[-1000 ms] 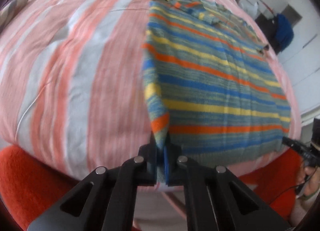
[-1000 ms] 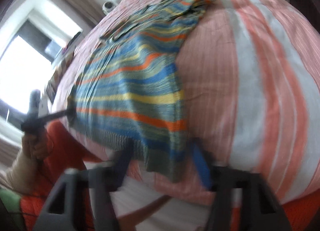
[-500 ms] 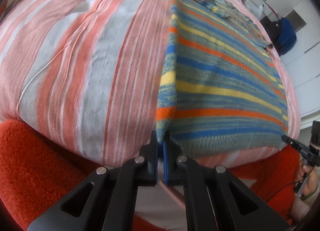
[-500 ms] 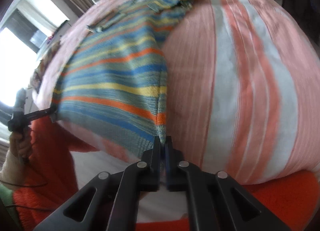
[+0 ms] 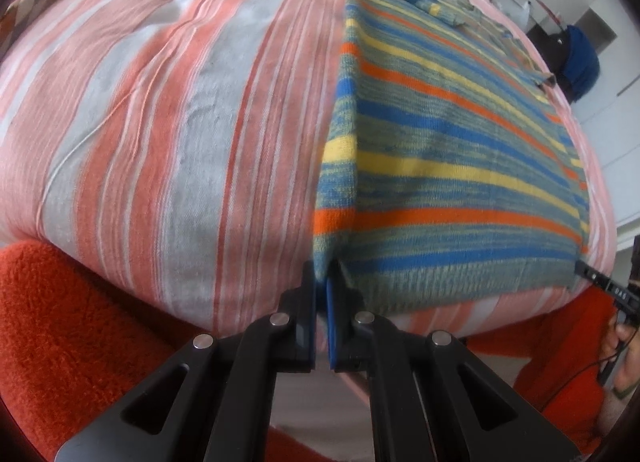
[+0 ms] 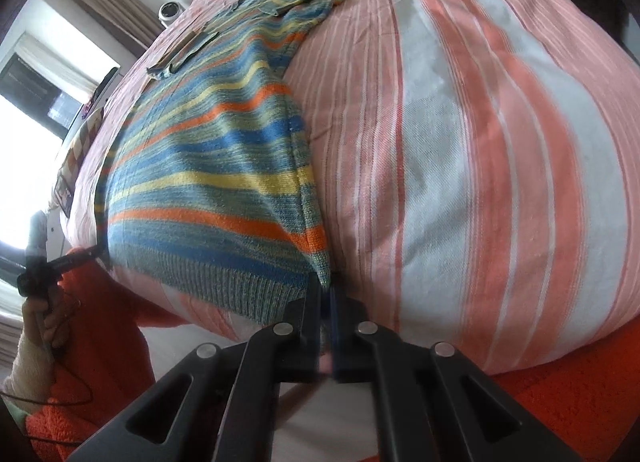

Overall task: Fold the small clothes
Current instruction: 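Open both tools and release the sweater hem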

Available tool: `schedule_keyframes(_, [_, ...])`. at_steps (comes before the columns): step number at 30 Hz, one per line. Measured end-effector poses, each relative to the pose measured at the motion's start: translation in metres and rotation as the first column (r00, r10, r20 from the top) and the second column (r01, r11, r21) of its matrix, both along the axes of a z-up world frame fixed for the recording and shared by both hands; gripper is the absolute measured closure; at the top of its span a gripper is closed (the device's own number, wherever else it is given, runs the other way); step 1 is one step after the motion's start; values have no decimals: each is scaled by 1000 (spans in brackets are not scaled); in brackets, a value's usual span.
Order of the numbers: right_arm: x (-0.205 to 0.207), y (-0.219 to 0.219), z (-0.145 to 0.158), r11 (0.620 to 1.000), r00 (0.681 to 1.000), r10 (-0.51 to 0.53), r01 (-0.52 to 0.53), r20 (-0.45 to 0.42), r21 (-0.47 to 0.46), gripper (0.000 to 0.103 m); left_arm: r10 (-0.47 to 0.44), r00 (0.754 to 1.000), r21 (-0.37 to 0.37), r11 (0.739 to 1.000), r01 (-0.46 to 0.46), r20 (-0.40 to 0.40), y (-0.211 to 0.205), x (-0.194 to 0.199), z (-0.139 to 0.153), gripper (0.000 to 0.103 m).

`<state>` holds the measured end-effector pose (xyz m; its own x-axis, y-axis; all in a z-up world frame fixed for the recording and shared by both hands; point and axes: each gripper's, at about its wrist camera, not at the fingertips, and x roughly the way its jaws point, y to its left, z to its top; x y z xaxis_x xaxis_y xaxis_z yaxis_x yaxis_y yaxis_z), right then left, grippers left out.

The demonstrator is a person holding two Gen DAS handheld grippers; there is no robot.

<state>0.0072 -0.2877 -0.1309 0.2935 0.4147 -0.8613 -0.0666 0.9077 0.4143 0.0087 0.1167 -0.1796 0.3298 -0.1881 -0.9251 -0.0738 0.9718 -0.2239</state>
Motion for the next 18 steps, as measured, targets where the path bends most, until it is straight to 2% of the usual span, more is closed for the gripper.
schedule_keyframes(9, [0,-5,0,1000,1000,-9,9,-9,22,100,-11,999,34,999,13,-41,-11,4,-1,100])
schedule_keyframes(12, [-2,-8,4,1000,999,-2,4,-44,28,100,-13,998,87,996,19,-69,-11,-2,2,97])
schedule_keyframes(15, [-6,-11,15,999,995,34,-37,-97,-31,86,-19,997,148,989,29,-70,-9,-12,16,97])
schedule_keyframes(17, [-3,-19,36,988,995,60,-70,-77,-139,68,1,1000,173,985,2,-18,-2,-17,35,96])
schedule_keyframes(18, [2,-23,52,974,997,71,-78,-42,-215,62,18,1000,174,984,-21,14,2,-18,45,92])
